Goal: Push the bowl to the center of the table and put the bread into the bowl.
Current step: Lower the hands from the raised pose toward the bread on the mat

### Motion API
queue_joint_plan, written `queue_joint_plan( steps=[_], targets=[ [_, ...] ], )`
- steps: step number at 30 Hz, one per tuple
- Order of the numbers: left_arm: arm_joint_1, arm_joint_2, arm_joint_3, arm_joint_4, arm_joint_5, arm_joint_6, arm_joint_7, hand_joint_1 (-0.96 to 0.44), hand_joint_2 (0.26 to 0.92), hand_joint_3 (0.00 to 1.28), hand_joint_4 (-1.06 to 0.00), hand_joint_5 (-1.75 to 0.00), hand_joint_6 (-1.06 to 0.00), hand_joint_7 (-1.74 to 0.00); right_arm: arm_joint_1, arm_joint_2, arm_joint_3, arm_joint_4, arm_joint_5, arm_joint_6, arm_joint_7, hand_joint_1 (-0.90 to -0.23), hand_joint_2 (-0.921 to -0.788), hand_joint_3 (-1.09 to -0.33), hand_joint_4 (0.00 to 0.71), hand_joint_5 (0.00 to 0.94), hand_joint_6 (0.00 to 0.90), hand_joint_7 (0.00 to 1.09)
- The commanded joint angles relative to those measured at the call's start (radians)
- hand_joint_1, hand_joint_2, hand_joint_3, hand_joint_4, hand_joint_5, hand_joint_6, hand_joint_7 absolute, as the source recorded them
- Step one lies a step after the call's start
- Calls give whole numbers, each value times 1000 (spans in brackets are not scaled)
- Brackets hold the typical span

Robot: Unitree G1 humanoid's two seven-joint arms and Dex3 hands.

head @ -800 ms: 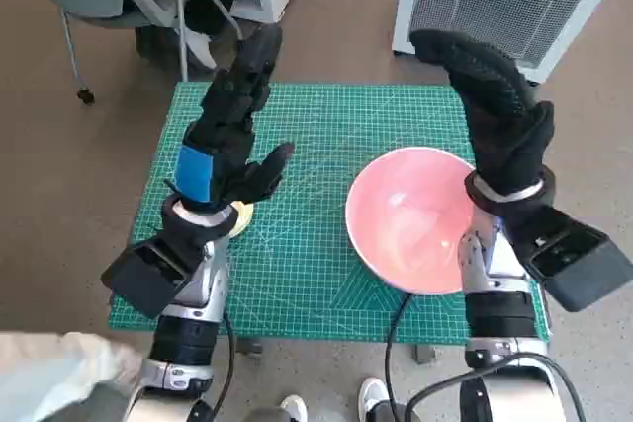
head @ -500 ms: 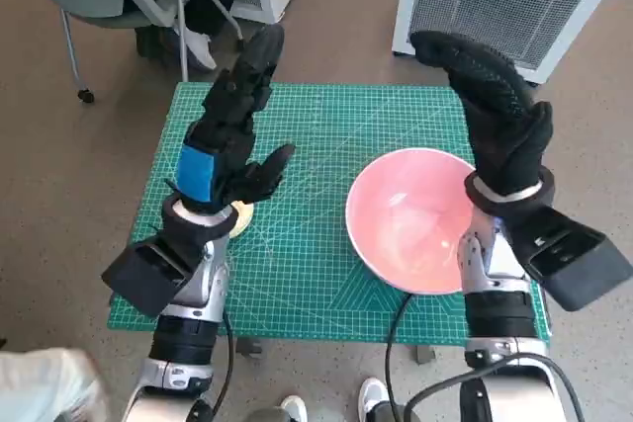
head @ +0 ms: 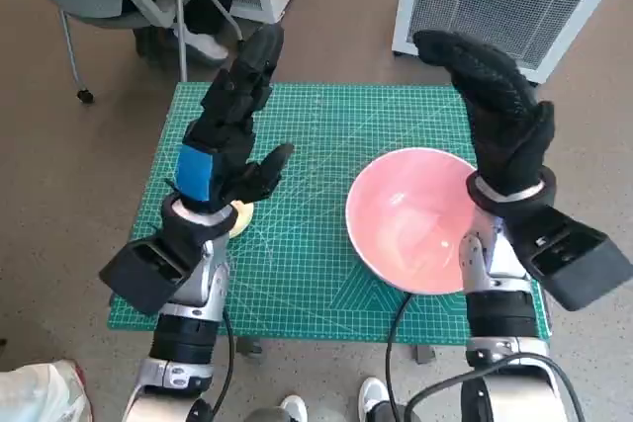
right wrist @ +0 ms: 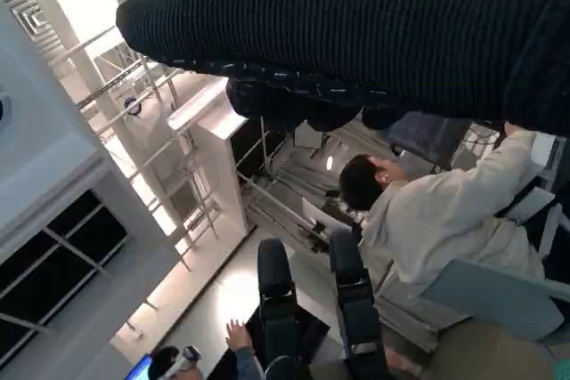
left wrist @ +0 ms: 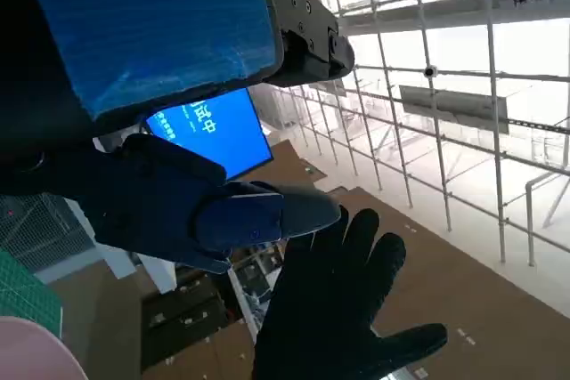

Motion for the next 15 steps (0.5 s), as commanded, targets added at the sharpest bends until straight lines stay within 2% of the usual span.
queue_joint_plan(
  steps=[1, 5, 8, 11, 15],
  targets=[
    [-3, 5, 5, 3, 1, -9, 1, -645, 921, 382, -160, 0, -295, 0, 62, -31, -40, 2, -15, -11, -34, -567, -921, -856, 214, 2, -1, 587],
    [3, 7, 9, 6, -5, -14, -3, -644, 921, 382, -159, 0, -294, 0, 92, -46, -77, 45, -32, -47, -74, -545, -921, -870, 212, 2, -1, 578],
    [10, 8, 14, 5, -15, -12, -7, -642, 921, 382, -159, 0, -294, 0, 119, -57, -122, 109, -51, -78, -129, -527, -921, -859, 214, 3, -1, 578],
    [18, 5, 17, -2, -26, -7, -12, -637, 921, 381, -160, 0, -294, 0, 147, -65, -162, 163, -92, -105, -212, -505, -921, -853, 217, 5, -1, 576],
    [28, 1, 19, -10, -46, 0, -22, -635, 921, 378, -152, 0, -295, -1, 179, -72, -194, 222, -140, -134, -305, -497, -921, -871, 218, 6, -1, 548]
  ],
)
